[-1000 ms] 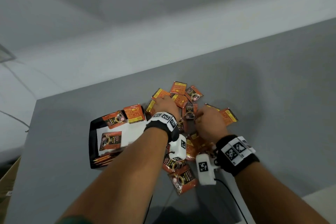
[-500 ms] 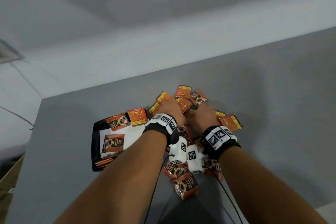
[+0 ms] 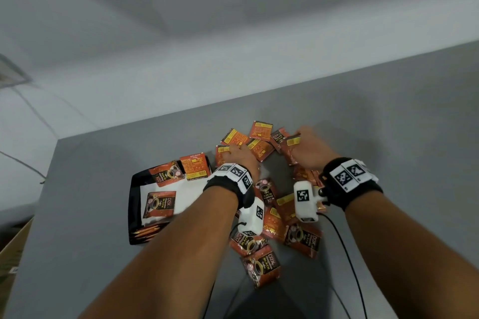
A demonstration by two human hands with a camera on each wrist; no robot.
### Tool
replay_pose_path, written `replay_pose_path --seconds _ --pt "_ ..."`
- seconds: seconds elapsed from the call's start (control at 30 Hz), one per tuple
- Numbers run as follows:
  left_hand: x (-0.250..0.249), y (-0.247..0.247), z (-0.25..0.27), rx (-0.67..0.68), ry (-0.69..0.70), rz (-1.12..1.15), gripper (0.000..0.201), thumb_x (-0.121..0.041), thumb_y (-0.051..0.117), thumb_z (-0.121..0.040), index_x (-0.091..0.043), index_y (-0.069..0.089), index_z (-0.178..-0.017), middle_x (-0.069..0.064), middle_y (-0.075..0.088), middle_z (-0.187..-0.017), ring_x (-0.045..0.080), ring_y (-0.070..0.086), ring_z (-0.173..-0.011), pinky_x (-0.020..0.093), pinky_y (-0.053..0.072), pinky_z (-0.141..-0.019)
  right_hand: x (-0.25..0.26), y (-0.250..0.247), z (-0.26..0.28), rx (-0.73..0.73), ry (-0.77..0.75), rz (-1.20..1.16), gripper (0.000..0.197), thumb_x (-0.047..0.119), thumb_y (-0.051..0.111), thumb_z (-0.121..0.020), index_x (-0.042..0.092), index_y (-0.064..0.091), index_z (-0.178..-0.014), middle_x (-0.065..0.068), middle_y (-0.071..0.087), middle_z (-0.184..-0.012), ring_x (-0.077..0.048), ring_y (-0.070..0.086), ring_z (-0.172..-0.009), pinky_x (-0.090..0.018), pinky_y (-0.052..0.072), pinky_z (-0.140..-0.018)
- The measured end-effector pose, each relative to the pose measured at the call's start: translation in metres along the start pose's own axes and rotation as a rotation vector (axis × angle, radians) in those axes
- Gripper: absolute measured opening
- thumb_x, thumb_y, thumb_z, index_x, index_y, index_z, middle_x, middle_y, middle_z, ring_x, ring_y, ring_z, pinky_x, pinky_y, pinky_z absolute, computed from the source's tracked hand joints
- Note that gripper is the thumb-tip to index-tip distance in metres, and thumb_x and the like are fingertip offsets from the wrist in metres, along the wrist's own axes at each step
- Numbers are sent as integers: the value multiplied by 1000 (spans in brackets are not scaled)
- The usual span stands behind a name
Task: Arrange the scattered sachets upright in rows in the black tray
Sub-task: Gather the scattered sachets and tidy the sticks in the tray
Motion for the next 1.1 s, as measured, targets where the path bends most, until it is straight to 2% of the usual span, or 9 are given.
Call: replay_pose_path --seconds 0.13,0.23,0.37,0.47,0.57,0.63,0.77,0.93,1.1 --pt "3 1 -1 -13 44 -119 80 -37 78 -80 -10 39 -144 16 38 -149 37 32 -139 50 35 -111 0 4 -34 25 24 41 28 24 70 -78 9 62 -101 -8 71 -81 -24 70 -73 -33 56 -55" --pt "1 -1 -2 -19 89 -105 67 -37 73 -85 -11 44 -139 13 54 -138 34 46 -132 50 36 -110 -4 16 -60 26 19 100 44 42 65 -72 8 64 -100 -6 70 -81 -24 68 -71 -35 54 -58" --pt "0 -15 -2 113 167 139 44 -23 66 -92 -4 49 -129 8 66 -102 24 66 -87 32 53 -68 11 20 -58 -17 26 245 45 39 65 -82 4 62 -109 -7 66 -92 -25 63 -81 -31 47 -63" --pt "2 -30 -3 154 191 119 16 -9 52 -94 1 64 -89 14 65 -87 27 66 -75 33 51 -60 9 23 -56 -15 59 331 42 31 78 -81 5 59 -109 -10 62 -104 -28 63 -101 -33 52 -78" --pt "9 -41 -7 121 124 143 25 -8 52 -90 -9 52 -65 6 55 -66 20 53 -59 27 40 -50 0 19 -57 -40 90 423 53 34 78 -80 4 57 -117 -15 62 -115 -31 62 -106 -38 55 -90" --pt "14 -41 -13 115 80 83 27 -12 49 -94 -7 53 -68 8 60 -75 20 57 -67 26 45 -57 -4 14 -57 -40 87 445 46 30 74 -82 4 58 -117 -15 66 -112 -30 65 -101 -39 57 -86" --pt "18 -32 -15 134 -14 -27 37 -28 41 -99 -2 62 -114 15 61 -122 33 53 -114 44 45 -101 -15 4 -55 -29 75 301 34 12 67 -88 3 52 -118 -14 67 -105 -30 67 -96 -36 55 -76" --pt "14 -21 -14 137 -117 -155 48 -25 55 -95 0 48 -135 20 51 -136 36 44 -128 48 38 -107 -14 -11 -47 46 -47 40 20 27 67 -88 8 70 -86 -8 70 -73 -24 68 -69 -33 50 -60" --pt "15 -16 -11 71 -208 -146 51 -28 62 -91 -2 50 -133 16 52 -135 32 44 -127 41 40 -106 -6 -11 -34 140 -118 31 24 32 71 -85 16 62 -101 -4 71 -84 -23 71 -77 -31 53 -61"
Point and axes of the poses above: each hand's wrist, its own z-axis away from the middle knuckle, its own y-axis out of the palm, x = y × z, the point moved 5 cm from there along -z, towards the middle knuckle
